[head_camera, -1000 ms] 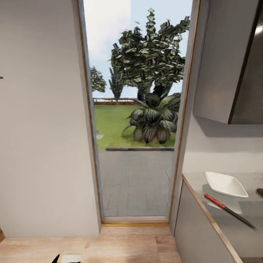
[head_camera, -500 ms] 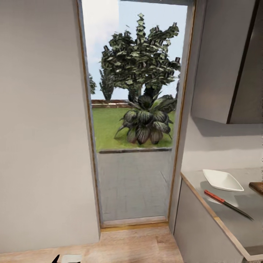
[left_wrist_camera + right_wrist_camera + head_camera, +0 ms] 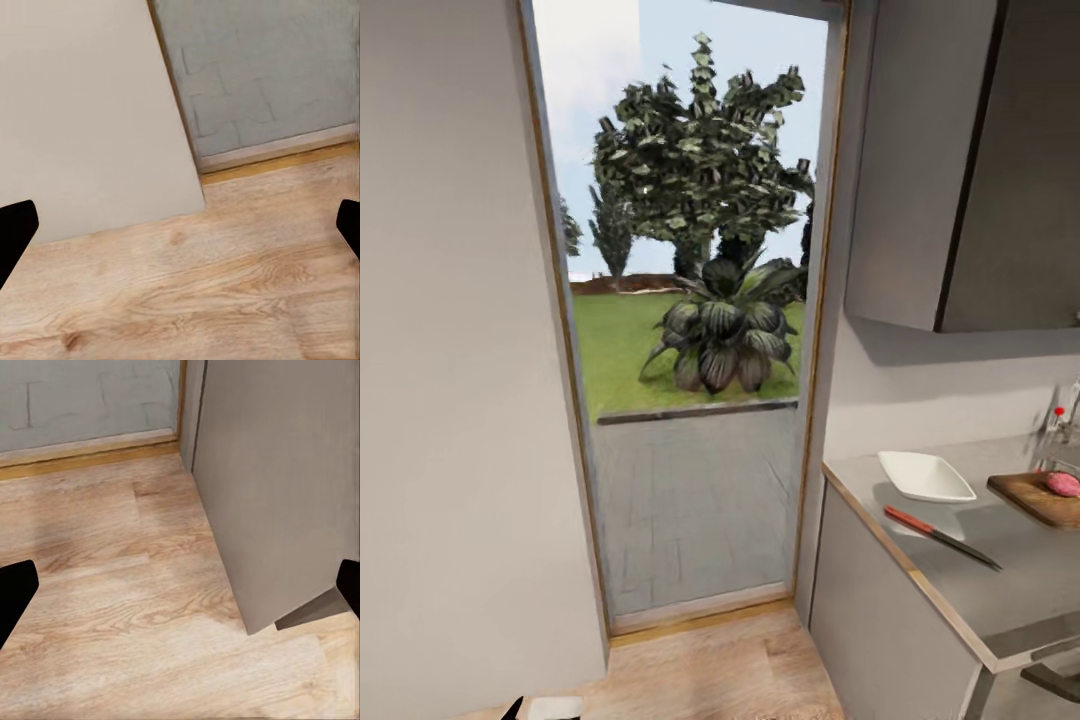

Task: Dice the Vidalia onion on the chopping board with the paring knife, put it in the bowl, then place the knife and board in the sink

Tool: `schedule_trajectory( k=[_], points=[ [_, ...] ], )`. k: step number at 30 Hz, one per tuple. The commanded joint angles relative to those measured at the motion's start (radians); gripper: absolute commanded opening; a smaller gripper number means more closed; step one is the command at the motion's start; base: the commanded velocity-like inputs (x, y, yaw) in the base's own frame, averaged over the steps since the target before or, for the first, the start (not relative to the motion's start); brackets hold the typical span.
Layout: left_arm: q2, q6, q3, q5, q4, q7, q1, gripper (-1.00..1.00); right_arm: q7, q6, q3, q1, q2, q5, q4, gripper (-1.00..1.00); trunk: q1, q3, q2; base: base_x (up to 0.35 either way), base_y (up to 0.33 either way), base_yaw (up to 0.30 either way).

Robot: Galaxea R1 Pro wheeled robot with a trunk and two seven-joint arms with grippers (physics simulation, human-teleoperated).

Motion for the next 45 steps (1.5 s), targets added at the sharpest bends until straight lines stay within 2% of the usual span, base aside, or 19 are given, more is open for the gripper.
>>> schedule_trajectory(
  k=[1, 13, 20, 45],
  points=[
    [-0.001, -0.004, -0.009, 0.003, 0.003, 0.004, -0.001, 1.0, -0.006, -0.002, 0.008, 0.0, 0.0, -0.004, 0.0, 1.0, 0.0, -0.001, -0.001, 0.001, 0.002, -0.264],
    [0.001, -0.004, -0.008, 0.003, 0.003, 0.004, -0.001, 1.0, -0.006, -0.002, 0.008, 0.0, 0.0, -0.004, 0.0, 1.0, 0.0, -0.009, -0.001, 0.0, 0.0, -0.265],
    [0.001, 0.034, -0.008, 0.003, 0.003, 0.001, -0.001, 1.0, -0.006, -0.002, 0.008, 0.0, 0.0, -0.004, 0.0, 1.0, 0.0, -0.014, -0.001, 0.0, 0.041, -0.265],
    [0.002, 0.051, -0.007, 0.003, 0.003, 0.001, -0.001, 1.0, -0.006, -0.002, 0.008, 0.0, 0.0, -0.004, 0.0, 1.0, 0.0, -0.03, -0.001, 0.0, 0.26, -0.265]
  ],
)
